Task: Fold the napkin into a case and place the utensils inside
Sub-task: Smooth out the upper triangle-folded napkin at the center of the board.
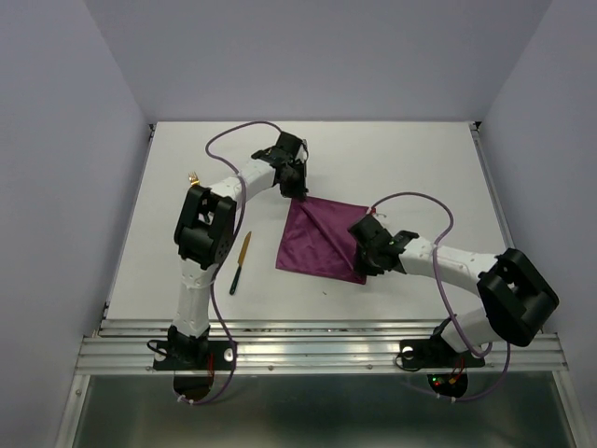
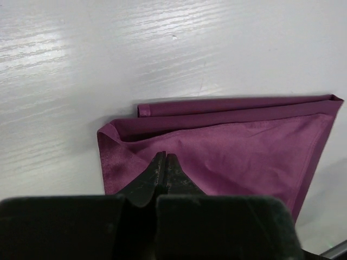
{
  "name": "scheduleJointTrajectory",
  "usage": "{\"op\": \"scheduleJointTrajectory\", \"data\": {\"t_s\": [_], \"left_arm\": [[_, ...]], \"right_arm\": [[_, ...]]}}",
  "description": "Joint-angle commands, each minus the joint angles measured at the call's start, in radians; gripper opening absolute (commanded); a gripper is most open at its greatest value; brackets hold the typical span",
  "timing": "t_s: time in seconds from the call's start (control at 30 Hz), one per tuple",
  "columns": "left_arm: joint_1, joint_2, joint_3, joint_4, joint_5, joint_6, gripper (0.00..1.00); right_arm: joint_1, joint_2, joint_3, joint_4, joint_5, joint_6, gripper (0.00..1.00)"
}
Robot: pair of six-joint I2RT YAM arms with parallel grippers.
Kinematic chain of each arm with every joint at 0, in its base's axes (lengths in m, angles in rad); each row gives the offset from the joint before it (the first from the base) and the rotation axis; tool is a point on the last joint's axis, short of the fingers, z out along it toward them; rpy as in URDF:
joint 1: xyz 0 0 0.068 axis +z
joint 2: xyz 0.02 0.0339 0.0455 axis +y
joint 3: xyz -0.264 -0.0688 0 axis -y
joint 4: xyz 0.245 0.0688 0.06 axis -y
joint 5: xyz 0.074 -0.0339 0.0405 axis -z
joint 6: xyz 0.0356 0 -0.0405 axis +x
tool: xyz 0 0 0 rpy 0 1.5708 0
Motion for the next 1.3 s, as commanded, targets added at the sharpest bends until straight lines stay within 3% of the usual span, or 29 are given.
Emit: {"op": "scheduleJointTrajectory", "data": {"t_s": [0.0,0.63,0.9,1.27], "left_arm": [[0.005,-0.130,0.018,0.015,0.049,-0.016,0.00],[0.004,-0.212,-0.166,0.067,0.057,-0.033,0.00],[0.002,-0.250,-0.214,0.061,0.032,-0.022,0.00],[-0.002,-0.275,-0.239,0.067,0.041,-0.028,0.00]], "right_arm": [[0.010,-0.042,0.114,-0.028,0.041,-0.048,0.04],[0.010,0.279,0.289,0.034,0.081,-0.134,0.03],[-0.056,0.126,0.256,0.031,0.140,-0.159,0.08],[-0.136,0.110,0.272,0.032,0.052,-0.197,0.07]]}}
